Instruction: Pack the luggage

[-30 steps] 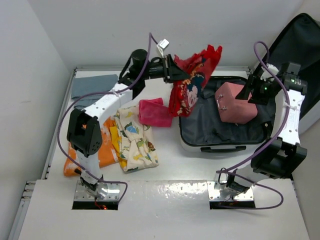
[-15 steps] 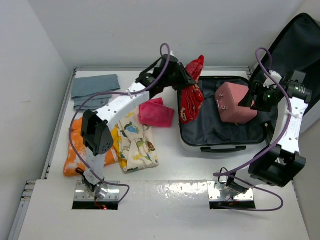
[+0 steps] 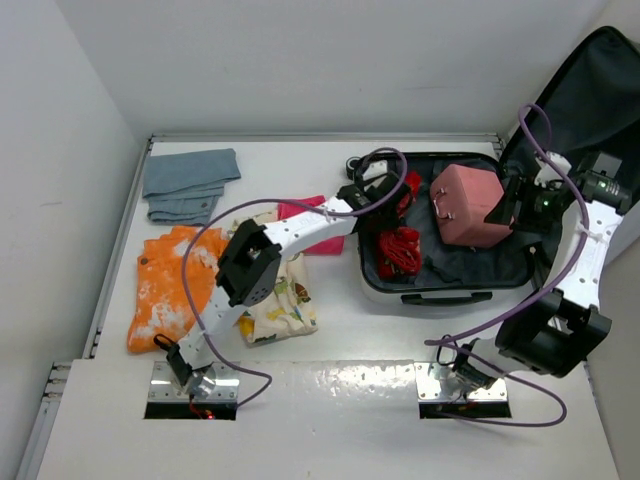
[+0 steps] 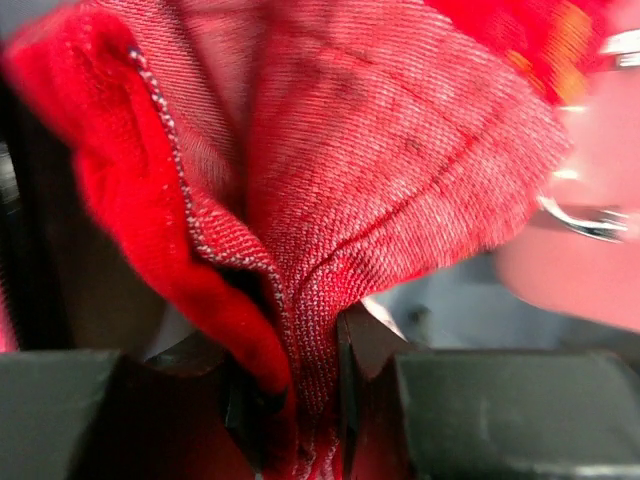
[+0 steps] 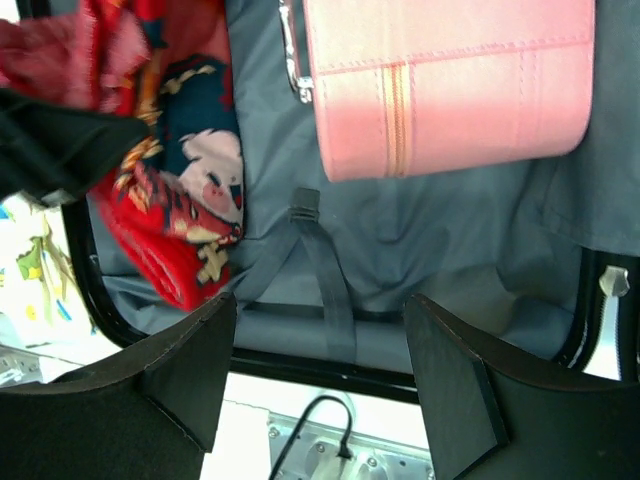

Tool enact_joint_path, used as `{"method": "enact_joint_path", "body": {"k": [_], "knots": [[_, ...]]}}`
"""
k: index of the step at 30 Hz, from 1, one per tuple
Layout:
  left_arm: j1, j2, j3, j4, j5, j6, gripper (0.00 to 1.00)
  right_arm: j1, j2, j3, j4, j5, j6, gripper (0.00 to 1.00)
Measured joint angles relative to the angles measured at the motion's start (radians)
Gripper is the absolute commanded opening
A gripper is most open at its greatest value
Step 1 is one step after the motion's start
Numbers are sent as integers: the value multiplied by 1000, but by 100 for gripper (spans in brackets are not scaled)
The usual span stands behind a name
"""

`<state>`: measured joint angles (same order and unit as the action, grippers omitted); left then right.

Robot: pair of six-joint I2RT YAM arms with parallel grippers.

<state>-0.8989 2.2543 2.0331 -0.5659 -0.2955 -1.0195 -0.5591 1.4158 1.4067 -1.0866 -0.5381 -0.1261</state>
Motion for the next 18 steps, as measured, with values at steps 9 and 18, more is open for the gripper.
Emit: {"method": "enact_joint_path", "body": {"k": [9,18], "knots": [[-12,124,109,138,20,81,100,-27,-30,-27,-22,-24,-40,68],[10,115,76,377,167,169,100,-21,-37,-27,0,-69,-39,66]]}}
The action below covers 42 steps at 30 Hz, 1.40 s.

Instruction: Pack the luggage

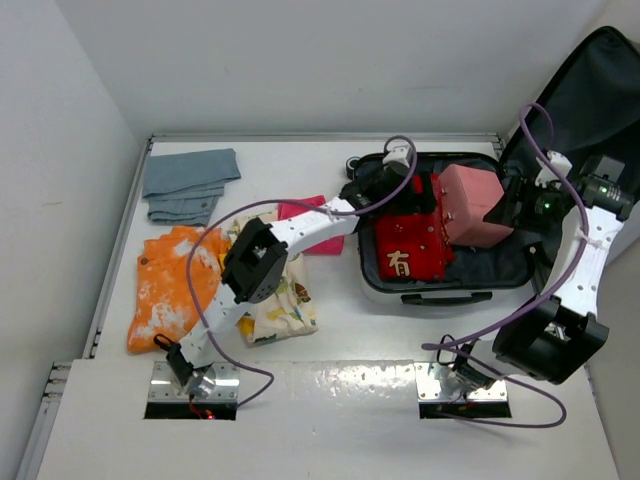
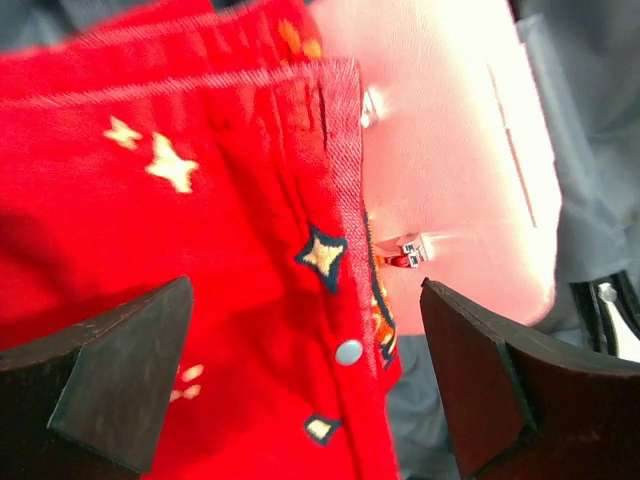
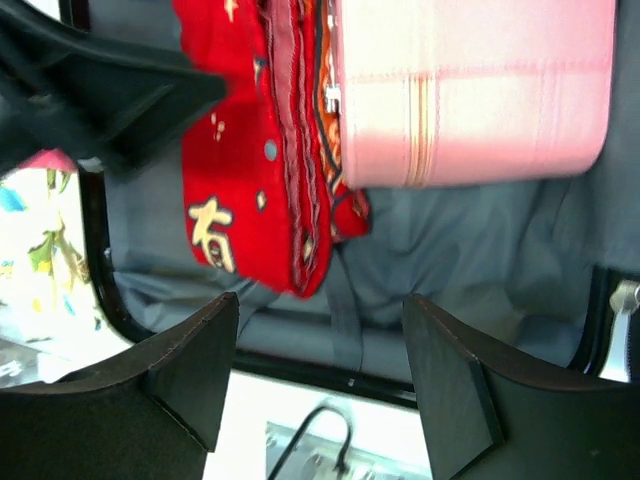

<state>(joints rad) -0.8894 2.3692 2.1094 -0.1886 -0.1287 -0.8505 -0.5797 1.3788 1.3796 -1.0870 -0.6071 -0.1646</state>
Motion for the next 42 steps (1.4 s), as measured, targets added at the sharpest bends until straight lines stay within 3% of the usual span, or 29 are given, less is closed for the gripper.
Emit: {"method": "enact_joint_path", "body": {"k": [4,8,12,15,19,23,30,33,37,42], "knots": [[55,-144,-142,61,17,62,100,63,-33,-31,80,0,6,63],[180,-332,-198,38,64,160,100,218,-64,-68,144,3,6,63],[425,-526,-215,-72,178,333,100,359,-70,-132,212,16,8,64],[651,-645,-262,-226,223,542,100,452,-72,-194,245,50,6,66],[826,-729,-413,-470,333,827,95,557,-73,-250,274,95,2,66],[864,-688,-527,-690,489,1028,100,631,-69,-256,284,127,4,66],[768,-681,-774,-674,571,1179,100,700,-50,-257,292,155,4,67],[771,-612,-702,-665,594,1287,100,707,-39,-257,287,148,-7,69],[826,-388,-468,-585,636,1358,100,734,-15,-232,264,131,-20,76],[865,-233,-338,-576,640,1445,100,803,31,-177,270,100,-11,80]]}}
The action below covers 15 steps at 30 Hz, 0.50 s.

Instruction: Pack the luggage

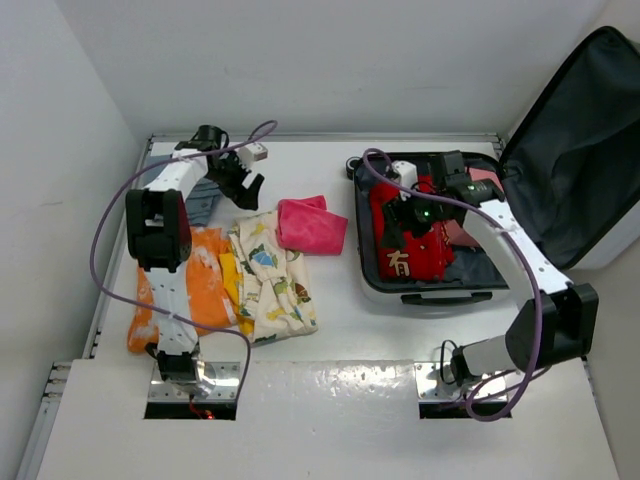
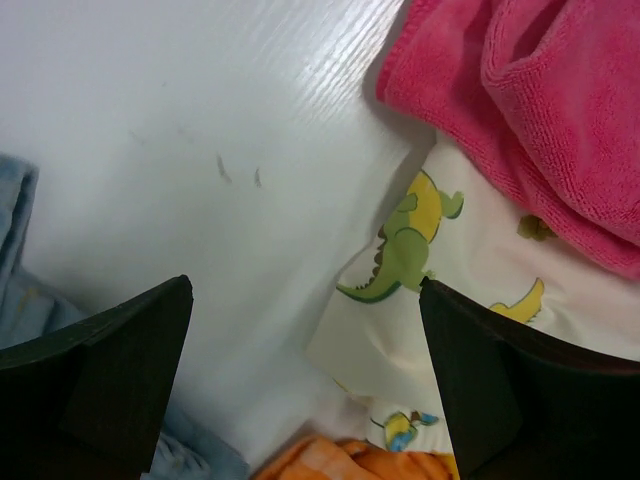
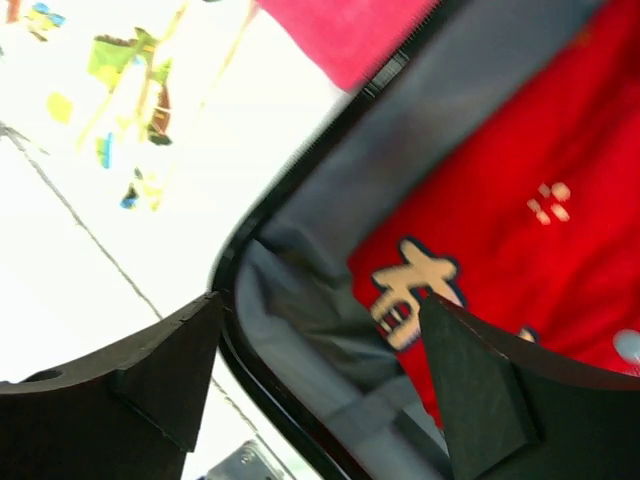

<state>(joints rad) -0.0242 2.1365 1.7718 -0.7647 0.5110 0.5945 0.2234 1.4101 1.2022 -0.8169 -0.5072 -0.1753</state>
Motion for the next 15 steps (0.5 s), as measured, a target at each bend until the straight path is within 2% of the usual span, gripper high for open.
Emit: {"method": "enact_joint_path", "body": {"k": [5,8,11,12,15], "knots": [[-3,112,137,-120,100,132,100,45,67,78,16,-42,56,82],[-5,129,138,-192,131,194,100,53,107,117,30,-63,94,84],[-6,132,121,-247,148,242,94,57,159,174,30,-80,119,84],[-7,132,108,-257,152,254,89,57,173,191,28,-83,124,84],[-9,134,53,-278,158,277,86,54,216,249,21,-93,136,84]]}}
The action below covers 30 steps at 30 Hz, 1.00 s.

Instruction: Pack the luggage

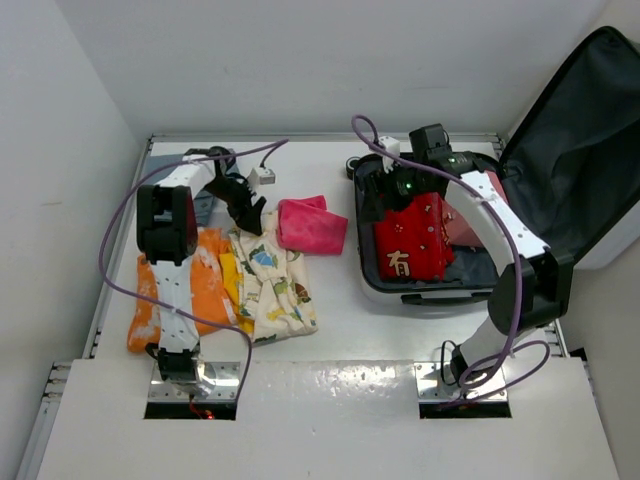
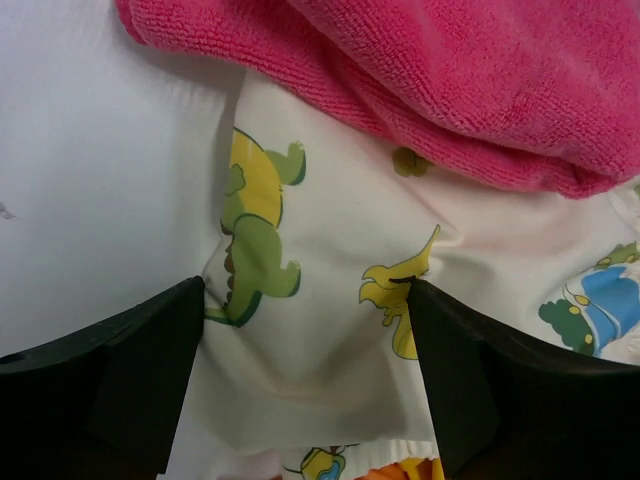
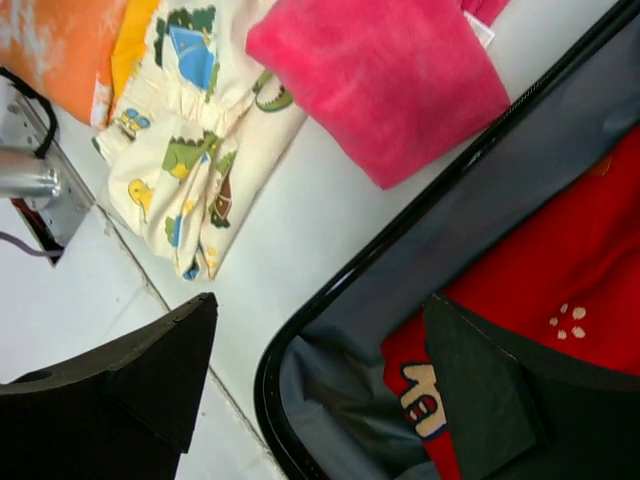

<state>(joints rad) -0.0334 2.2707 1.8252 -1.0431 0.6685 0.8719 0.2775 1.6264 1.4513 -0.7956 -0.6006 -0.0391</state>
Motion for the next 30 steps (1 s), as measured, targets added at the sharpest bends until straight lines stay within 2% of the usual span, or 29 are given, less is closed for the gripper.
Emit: {"method": "enact_joint_path", "body": {"k": [2,6,7,8,9,10,13,16,19,23,27,30], "knots": [[-2,-5,-24,1,20,8,83,-2,10,17,0,-5,8,84],[-13,-31,-90,64,39,-14,58,-33,10,23,-1,-18,55,84],[-19,-35,-102,75,40,-21,39,-47,10,23,-2,-22,70,84],[-26,-36,-110,81,40,-27,26,-64,10,23,-3,-24,80,84],[-32,-36,-119,88,40,-30,5,-80,10,23,-3,-27,90,84],[-36,-36,-128,87,41,-32,0,-99,9,23,-4,-29,97,84],[-37,-56,-155,77,54,1,0,-152,2,19,-16,-29,112,84],[-29,-133,-220,40,53,96,0,-207,-30,-5,-25,-32,120,84],[-24,-285,-302,-36,47,222,0,-256,-76,-29,-46,-37,123,84],[-43,-566,-406,-85,46,367,0,-318,-130,-50,-77,-55,122,82],[-164,-867,-533,-98,44,502,0,-373,-195,-87,-102,-66,115,82],[-277,-999,-612,-104,57,563,0,-396,-242,-118,-120,-68,107,82]]}}
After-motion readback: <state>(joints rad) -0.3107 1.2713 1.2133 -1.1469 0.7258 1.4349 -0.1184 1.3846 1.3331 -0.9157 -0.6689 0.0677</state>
